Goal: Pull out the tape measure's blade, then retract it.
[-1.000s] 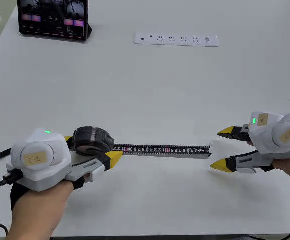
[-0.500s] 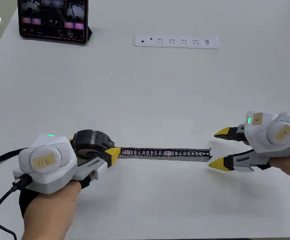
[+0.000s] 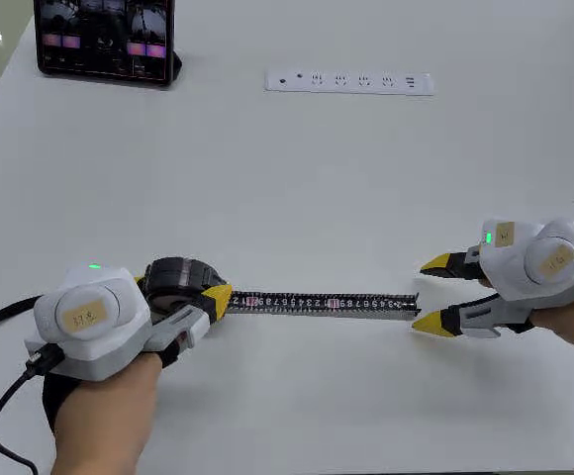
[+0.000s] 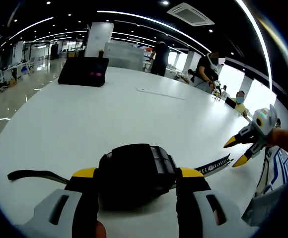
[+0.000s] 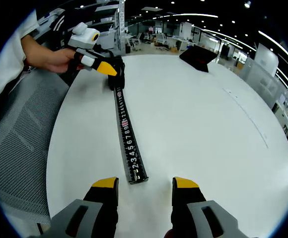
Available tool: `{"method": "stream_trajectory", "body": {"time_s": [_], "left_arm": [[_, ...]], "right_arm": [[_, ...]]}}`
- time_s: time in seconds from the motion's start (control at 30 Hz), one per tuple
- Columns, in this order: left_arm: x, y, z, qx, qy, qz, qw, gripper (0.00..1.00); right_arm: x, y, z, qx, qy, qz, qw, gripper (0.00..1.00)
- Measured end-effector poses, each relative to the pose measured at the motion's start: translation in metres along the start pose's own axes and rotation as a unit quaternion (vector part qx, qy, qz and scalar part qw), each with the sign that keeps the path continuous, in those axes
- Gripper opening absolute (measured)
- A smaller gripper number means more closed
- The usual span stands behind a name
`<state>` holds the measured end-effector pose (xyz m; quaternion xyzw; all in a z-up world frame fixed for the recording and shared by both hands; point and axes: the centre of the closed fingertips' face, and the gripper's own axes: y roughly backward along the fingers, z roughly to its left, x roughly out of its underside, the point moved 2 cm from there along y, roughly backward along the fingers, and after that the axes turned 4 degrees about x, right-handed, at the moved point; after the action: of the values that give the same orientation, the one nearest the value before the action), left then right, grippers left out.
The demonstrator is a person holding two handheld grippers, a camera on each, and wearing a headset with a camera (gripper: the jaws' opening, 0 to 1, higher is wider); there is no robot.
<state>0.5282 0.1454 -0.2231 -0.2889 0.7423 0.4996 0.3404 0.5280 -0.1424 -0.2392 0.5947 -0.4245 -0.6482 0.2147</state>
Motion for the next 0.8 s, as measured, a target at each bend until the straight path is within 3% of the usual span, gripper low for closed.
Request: {"method": "stream_trajectory", "body": {"time_s": [0.8], "left_arm": [[0.0009, -0.0001, -0.0012, -0.001, -0.008, 0.004, 1.0, 0.59]], "right_arm": [[0.0008, -0.0063, 0.0083, -0.039, 0.032, 0.015, 0.9986, 0.23]]}}
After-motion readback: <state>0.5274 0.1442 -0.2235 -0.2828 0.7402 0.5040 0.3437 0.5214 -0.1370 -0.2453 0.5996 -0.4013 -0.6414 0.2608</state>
